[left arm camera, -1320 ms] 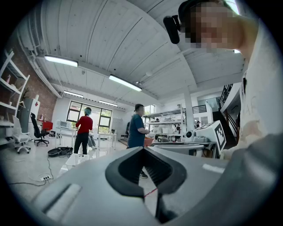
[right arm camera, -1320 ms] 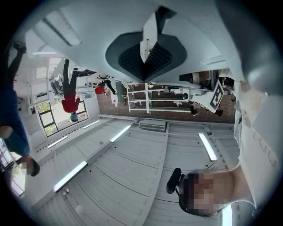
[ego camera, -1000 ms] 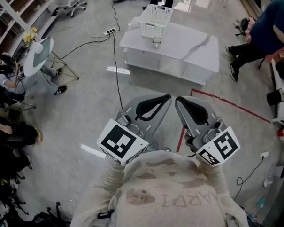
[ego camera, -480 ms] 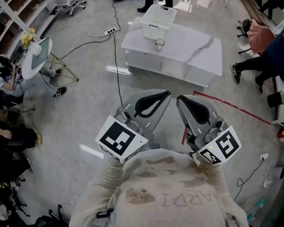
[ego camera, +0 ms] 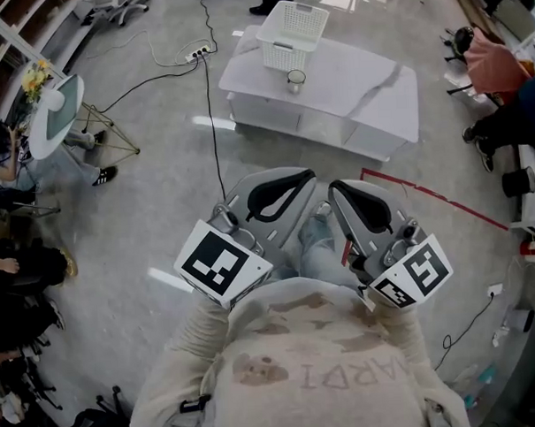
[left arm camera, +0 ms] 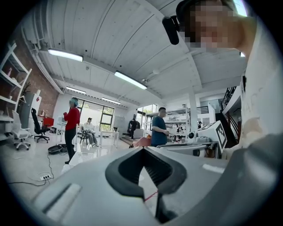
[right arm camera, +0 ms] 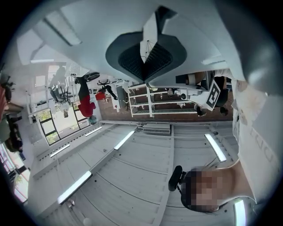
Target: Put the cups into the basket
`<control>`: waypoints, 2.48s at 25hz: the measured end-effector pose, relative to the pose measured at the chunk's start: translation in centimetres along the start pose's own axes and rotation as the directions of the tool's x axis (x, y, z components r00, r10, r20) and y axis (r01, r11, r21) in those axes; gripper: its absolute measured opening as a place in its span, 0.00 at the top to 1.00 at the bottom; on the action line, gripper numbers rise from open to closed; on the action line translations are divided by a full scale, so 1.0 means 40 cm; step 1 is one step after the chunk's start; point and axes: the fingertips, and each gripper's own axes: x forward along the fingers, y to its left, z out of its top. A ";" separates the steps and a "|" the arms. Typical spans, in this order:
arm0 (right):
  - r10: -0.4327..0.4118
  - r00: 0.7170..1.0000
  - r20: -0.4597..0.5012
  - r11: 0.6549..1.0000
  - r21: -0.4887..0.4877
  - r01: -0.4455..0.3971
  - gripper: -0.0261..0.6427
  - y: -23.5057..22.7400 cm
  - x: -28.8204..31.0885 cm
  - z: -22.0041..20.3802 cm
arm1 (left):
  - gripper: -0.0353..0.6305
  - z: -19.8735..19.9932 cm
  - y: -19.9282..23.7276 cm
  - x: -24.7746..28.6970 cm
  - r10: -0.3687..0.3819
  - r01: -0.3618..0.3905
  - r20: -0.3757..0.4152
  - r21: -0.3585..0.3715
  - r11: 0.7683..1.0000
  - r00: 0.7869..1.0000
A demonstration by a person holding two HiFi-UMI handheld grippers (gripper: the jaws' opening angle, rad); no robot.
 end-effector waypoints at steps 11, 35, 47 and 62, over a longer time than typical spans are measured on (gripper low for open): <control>0.067 0.998 -0.007 0.998 0.003 -0.067 0.93 -0.255 0.142 0.029 | 0.95 0.000 0.194 0.212 0.057 -0.058 -0.026 -0.039 0.998 0.998; 0.181 0.983 -0.010 0.981 0.075 -0.180 0.93 -0.707 0.338 0.070 | 0.95 0.025 0.506 0.574 0.195 -0.196 -0.034 -0.051 0.979 0.980; 0.060 0.998 -0.021 0.996 0.071 -0.059 0.93 -0.848 0.603 0.095 | 0.95 0.053 0.811 0.650 0.060 -0.061 -0.041 -0.025 0.998 0.997; -0.102 0.992 -0.076 0.993 0.057 0.107 0.92 -0.972 0.905 0.048 | 0.95 0.039 1.148 0.684 -0.070 0.068 -0.071 -0.034 0.997 0.995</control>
